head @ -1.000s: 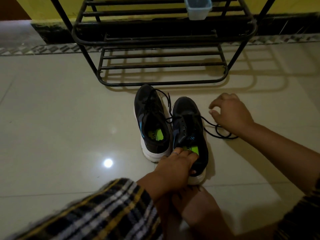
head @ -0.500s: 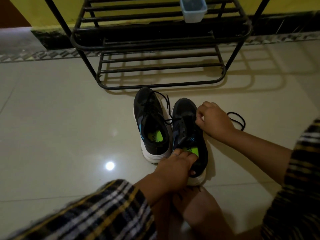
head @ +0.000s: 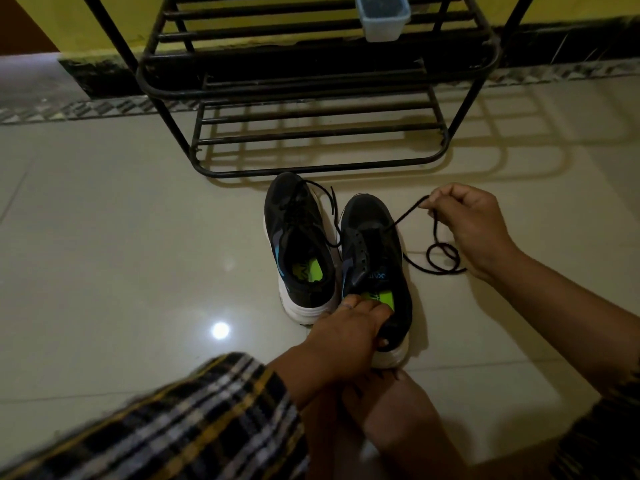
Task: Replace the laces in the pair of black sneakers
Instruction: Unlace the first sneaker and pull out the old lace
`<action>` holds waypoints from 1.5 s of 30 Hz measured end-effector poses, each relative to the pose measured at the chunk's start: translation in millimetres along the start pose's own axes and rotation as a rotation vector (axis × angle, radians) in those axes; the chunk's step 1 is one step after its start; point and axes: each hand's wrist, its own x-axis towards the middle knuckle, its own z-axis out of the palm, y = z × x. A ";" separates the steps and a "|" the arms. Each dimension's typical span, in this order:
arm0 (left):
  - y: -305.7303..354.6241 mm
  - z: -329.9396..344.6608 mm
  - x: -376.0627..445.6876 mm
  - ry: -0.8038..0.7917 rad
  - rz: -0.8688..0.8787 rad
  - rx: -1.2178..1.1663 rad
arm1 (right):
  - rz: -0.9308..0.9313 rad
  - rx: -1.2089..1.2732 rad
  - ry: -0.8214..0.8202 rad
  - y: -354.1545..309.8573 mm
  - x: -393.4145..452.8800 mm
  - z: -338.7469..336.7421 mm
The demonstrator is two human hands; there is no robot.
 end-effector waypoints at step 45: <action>-2.3 3.0 -1.2 0.070 0.026 -0.105 | -0.457 -1.218 -0.793 109.1 -194.3 72.3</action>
